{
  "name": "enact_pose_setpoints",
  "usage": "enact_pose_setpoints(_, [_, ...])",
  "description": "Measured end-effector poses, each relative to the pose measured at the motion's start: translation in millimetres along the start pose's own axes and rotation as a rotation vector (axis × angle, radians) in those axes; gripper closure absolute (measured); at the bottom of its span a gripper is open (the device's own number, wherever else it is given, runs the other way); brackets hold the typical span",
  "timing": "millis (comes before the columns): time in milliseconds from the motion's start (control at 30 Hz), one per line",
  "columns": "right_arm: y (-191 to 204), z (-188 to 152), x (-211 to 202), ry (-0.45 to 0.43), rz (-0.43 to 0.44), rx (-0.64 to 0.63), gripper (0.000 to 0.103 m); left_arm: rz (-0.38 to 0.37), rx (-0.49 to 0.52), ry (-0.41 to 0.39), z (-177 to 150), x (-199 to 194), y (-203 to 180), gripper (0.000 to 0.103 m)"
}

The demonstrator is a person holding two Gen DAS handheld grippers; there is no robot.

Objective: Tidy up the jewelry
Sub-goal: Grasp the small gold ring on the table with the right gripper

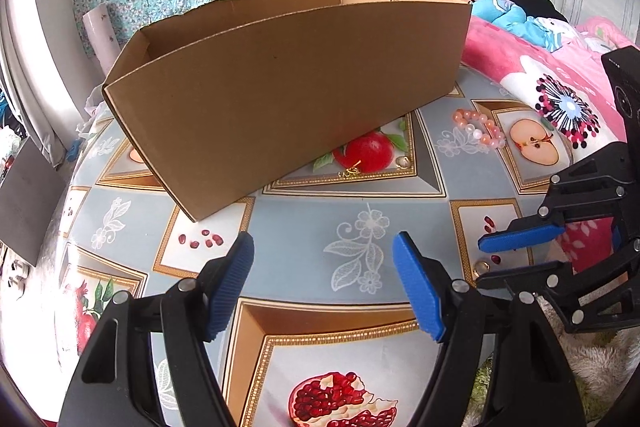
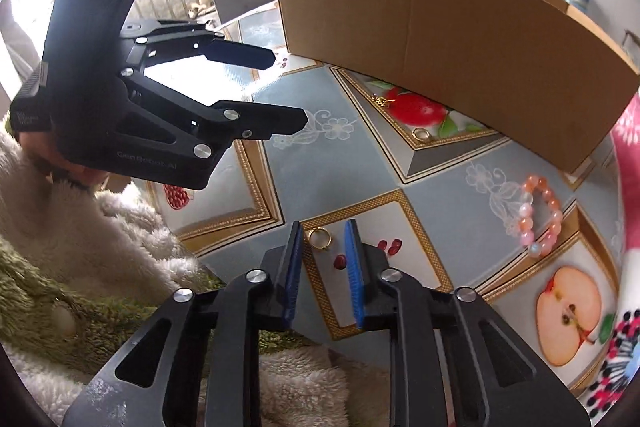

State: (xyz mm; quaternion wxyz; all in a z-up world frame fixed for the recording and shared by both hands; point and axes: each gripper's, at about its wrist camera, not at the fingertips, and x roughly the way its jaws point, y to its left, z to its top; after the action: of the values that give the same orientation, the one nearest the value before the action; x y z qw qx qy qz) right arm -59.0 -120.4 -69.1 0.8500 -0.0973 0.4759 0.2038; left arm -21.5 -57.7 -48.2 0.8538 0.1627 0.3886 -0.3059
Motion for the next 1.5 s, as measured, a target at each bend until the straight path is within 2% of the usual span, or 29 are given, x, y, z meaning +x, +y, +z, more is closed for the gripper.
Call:
enact_pose_setpoints(67, [1.7,1.4,0.0,0.007,-0.006,-0.023,0.094,0.002,0.001,0.000,-0.1,0.0,0.1,0.033])
enact_pose_setpoints(267, [0.7,-0.8,-1.6,0.001,-0.058,-0.061,0.095,-0.002,0.002,-0.003,0.8,-0.1,0.0,0.033])
enact_pose_setpoints(500, [-43.2,2.3,-1.1,-0.014,-0.164,0.096,0.096,-0.043,0.045,-0.036,12.5,5.2,-13.1,0.033])
enact_pose_setpoints(667, [-64.4,2.0,-0.9,-0.034,-0.177,0.209,0.095,-0.088,0.094,-0.075,27.2,16.5,-31.5,0.033])
enact_pose_setpoints(733, [-67.6,2.4,0.7,-0.041,-0.169,0.235,0.095,-0.098,0.109,-0.068,32.0,24.0,-37.2,0.038])
enact_pose_setpoints(1000, [-79.4,-4.2,-3.9,-0.060,-0.134,0.285,0.095,-0.160,0.138,-0.011,43.1,46.3,-45.0,0.067])
enact_pose_setpoints(1133, [-90.3,-7.0,-7.7,-0.064,-0.123,0.289,0.095,-0.171,0.141,0.012,46.0,53.1,-46.4,0.074])
enact_pose_setpoints(1333, [-93.9,-7.7,-6.4,-0.069,-0.113,0.292,0.095,-0.163,0.145,0.024,49.6,58.7,-48.7,0.075])
enact_pose_setpoints(1500, [-93.9,-7.7,-6.9,-0.073,-0.109,0.294,0.095,-0.156,0.149,0.025,50.5,59.1,-47.0,0.085])
